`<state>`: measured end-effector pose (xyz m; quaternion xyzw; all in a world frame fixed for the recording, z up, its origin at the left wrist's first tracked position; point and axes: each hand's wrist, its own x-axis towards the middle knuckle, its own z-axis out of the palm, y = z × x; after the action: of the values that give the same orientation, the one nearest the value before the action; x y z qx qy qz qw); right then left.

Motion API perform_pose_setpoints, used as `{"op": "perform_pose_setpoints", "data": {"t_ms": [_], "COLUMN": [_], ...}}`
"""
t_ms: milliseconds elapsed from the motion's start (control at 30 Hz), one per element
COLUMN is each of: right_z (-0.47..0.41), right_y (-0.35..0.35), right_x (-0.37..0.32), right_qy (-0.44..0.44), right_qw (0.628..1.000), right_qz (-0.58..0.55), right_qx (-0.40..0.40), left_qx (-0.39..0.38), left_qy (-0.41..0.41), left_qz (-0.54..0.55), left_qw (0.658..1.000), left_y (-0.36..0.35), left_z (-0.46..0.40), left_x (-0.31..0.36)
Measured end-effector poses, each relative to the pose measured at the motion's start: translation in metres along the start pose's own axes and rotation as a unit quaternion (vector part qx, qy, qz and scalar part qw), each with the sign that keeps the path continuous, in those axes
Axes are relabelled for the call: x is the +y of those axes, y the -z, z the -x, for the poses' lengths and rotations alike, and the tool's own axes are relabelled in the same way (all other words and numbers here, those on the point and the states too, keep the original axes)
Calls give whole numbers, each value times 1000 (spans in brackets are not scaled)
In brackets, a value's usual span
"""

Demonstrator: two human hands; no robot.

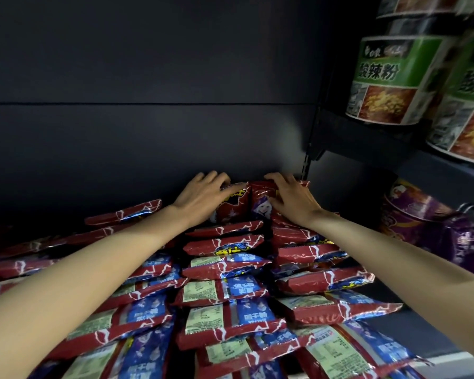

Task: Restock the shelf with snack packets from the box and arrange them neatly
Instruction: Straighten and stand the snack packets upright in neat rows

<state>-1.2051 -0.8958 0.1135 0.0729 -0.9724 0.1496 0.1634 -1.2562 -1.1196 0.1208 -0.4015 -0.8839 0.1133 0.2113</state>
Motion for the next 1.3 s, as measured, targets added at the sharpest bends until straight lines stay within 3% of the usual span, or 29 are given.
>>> {"op": "perform_pose_setpoints", "data": {"t_ms": [100,233,434,600,700,767,867,967,1167,1301], "right_z": [1,1,0,-8,-16,-19,-22,-24,-27,-25], "right_y": [-1,-1,7,19,22,21,16,10,8,4], "right_x": [1,-1,-9,-15,-23,-32,-44,-49,-54,-54], "right_qy": [4,3,24,56,103,148,195,191,202,201], "right_qw": [998,996,993,994,991,984,967,961,957,961], "right_qz": [11,53,115,94,80,94,156,191,198,178], "right_qx": [-58,-68,-15,18,-7,-35,-52,-63,-62,-60], "left_qx": [29,21,-31,38,77,53,-68,-119,-174,-65], "left_qy": [-19,-15,9,32,51,83,140,161,163,149], "left_qz": [-77,-94,39,127,163,190,230,261,138,91], "left_qw": [996,995,999,991,982,977,961,944,961,982], "left_y": [-3,-5,7,36,46,44,34,35,42,38], "left_z": [-3,-3,1,24,56,84,117,125,113,90], "left_x": [2,-1,-9,-20,-44,-65,-95,-109,-118,-102]}}
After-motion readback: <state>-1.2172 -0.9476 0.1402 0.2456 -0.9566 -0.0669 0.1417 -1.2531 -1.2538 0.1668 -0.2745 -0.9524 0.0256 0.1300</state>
